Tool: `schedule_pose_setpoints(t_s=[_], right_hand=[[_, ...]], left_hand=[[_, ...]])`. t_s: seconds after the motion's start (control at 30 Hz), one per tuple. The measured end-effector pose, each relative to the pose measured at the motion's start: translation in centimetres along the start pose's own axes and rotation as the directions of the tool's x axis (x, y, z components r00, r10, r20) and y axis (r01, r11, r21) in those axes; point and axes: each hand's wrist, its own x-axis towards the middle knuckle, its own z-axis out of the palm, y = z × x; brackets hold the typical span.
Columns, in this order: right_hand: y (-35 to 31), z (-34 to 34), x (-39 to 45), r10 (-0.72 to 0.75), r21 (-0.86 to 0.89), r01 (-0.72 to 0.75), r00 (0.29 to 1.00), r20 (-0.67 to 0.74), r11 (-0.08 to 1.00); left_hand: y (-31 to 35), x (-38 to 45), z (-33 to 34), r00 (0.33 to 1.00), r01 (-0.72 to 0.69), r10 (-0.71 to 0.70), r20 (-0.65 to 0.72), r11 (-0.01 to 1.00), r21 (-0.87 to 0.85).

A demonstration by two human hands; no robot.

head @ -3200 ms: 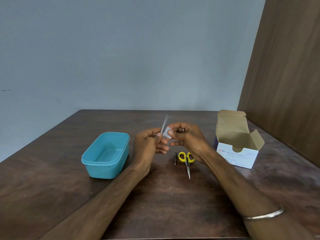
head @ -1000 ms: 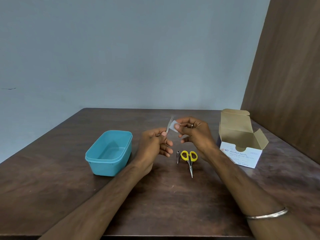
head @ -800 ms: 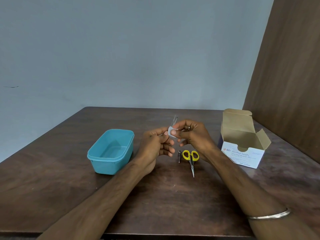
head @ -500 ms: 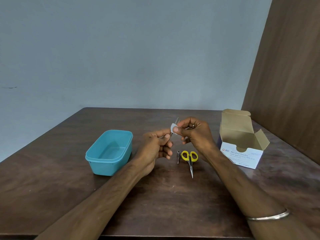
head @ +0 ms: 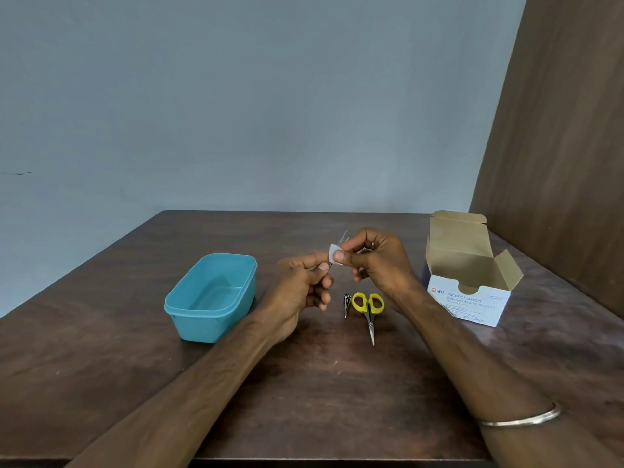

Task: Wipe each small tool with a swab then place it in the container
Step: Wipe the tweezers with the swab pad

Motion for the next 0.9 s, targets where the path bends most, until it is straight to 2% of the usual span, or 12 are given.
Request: schedule_pose_setpoints(t_s=[0.27, 0.47, 0.6, 0.8, 0.9], right_hand=[[0.1, -0.8, 0.3, 0.039, 0.107, -0.028, 0.994, -0.103, 0.994], [0.1, -0.9, 0.4, 0.071, 0.261, -0.039, 0.991, -0.114, 0.964], [0.2, -1.0, 0.4, 0.132, 0.341, -0.105, 0.99, -0.058, 0.934], [0.0, -0.9, 0.5, 0.278, 0.569, -0.234, 0.961, 0.011, 0.788], [0.1, -0.6, 0.5, 0.323, 0.66, -0.295, 0.943, 0.083, 0.691]], left_hand=[[0.3, -0.1, 0.0, 1.0, 0.023, -0.023, 0.017, 1.0, 0.005], [0.6, 0.0, -0.2, 0.997, 0.045, -0.046, 0.062, 0.999, 0.021], [0.9, -0.1, -0.3, 0.993, 0.021, -0.028, 0.119, 0.998, 0.056], [1.5, -0.5, 0.0, 0.987, -0.092, 0.092, 0.133, 0.996, -0.003], [1.1, -0.4, 0.3, 0.981, -0.177, 0.172, 0.094, 0.983, 0.047]])
